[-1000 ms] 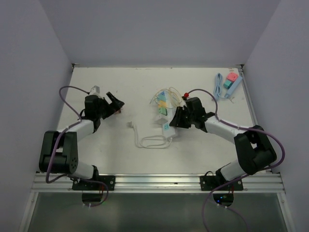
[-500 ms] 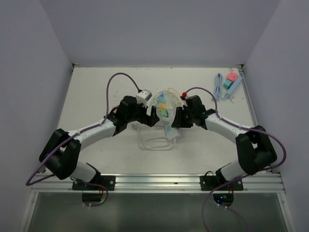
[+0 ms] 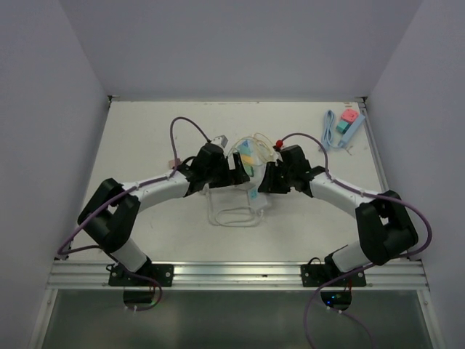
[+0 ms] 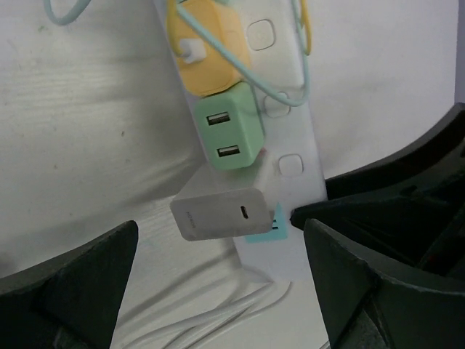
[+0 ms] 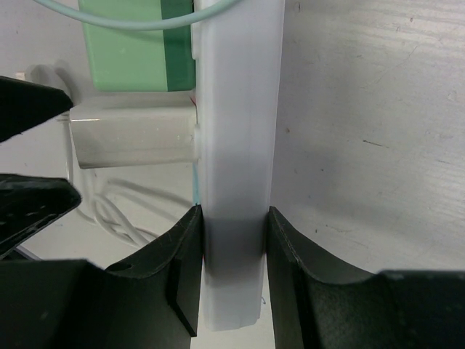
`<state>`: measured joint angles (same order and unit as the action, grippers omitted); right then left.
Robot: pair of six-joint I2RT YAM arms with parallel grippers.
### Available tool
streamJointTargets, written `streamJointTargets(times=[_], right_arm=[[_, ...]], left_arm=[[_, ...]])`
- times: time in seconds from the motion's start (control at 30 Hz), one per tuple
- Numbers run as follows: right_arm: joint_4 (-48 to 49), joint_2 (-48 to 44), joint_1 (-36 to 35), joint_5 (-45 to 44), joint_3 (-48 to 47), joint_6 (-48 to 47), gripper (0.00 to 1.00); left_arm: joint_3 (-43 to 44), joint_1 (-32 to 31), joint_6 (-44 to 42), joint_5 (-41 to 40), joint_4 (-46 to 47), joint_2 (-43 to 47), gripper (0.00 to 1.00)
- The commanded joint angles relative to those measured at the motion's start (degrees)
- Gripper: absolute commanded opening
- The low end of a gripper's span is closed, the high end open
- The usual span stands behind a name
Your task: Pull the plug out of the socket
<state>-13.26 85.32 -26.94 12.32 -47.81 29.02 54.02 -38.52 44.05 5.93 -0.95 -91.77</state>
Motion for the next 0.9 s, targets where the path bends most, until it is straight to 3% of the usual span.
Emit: streamJointTargets(times=[0.0,0.33,0.63,0.73,0.77,0.83,0.87], right_arm=[[0.77,-1.65,0.04,1.13,1.84,2.36,0.00],[2.80,-2.61,0.04,0.08,3.51,3.85,0.00],[3.50,-2.61,-0.04,-1.59,4.66,4.82,0.00],[3.50,-2.70,0.04,-2.99,5.18,4.82,0.00],[3.15,-2.61,0.04,-3.52,5.53,4.91,0.00],[1.49,-2.44,0.04,-6.24,5.71,5.35,0.00],[0.43,-2.09,0.04,-7.56,5.54,5.52,0.00]], left_arm=[[3.63,0.11,8.94,-1.72,-3.44,-2.70,1.00],[6.71,0.11,13.24,0.74,-2.48,-7.55,0.95],[6.01,-0.24,15.10,1.80,-1.16,-8.87,0.79],[5.84,-0.32,15.01,0.93,-1.07,-8.26,0.60],[5.57,-0.32,15.01,0.75,-0.98,-7.91,0.45],[5.05,-0.24,15.27,0.48,-0.89,-6.85,0.30],[4.78,-0.24,15.36,0.39,-0.98,-6.41,0.14]])
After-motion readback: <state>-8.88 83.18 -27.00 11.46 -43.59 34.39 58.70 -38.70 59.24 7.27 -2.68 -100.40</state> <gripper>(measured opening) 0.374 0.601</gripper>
